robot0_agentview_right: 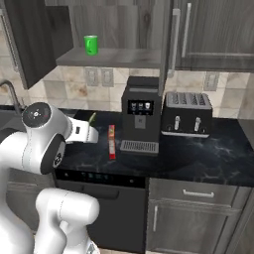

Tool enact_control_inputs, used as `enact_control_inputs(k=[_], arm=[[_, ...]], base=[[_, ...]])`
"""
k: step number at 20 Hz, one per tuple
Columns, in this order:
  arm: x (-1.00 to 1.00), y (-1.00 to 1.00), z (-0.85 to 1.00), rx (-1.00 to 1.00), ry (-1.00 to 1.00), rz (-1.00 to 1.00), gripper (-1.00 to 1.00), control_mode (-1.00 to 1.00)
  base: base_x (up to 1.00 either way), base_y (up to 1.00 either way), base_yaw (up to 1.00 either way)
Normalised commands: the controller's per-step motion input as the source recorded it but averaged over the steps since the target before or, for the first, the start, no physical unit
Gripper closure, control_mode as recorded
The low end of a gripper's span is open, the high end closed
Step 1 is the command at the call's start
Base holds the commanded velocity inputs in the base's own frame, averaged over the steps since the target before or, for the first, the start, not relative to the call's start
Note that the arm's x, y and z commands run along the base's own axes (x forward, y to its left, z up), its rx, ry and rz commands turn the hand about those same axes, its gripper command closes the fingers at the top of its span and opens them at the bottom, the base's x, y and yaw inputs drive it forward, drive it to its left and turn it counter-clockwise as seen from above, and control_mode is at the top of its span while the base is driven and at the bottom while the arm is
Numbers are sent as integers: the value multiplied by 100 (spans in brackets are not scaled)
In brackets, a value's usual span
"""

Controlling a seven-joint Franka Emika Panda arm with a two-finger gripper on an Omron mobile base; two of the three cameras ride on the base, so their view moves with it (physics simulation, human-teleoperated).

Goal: Pick the jam and cereal from the counter and place them in the cabinets closest to them.

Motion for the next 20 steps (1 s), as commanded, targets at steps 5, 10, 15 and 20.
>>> enact_control_inputs(k=[5,10,15,20], arm=[[0,0,0,0,0,0,-100,100],[0,0,0,0,0,0,-100,100],[0,0,0,0,0,0,-100,100],[0,0,0,0,0,0,-100,100]], base=[[41,-31,1],[11,-24,0],[5,-10,0],[3,-11,0]])
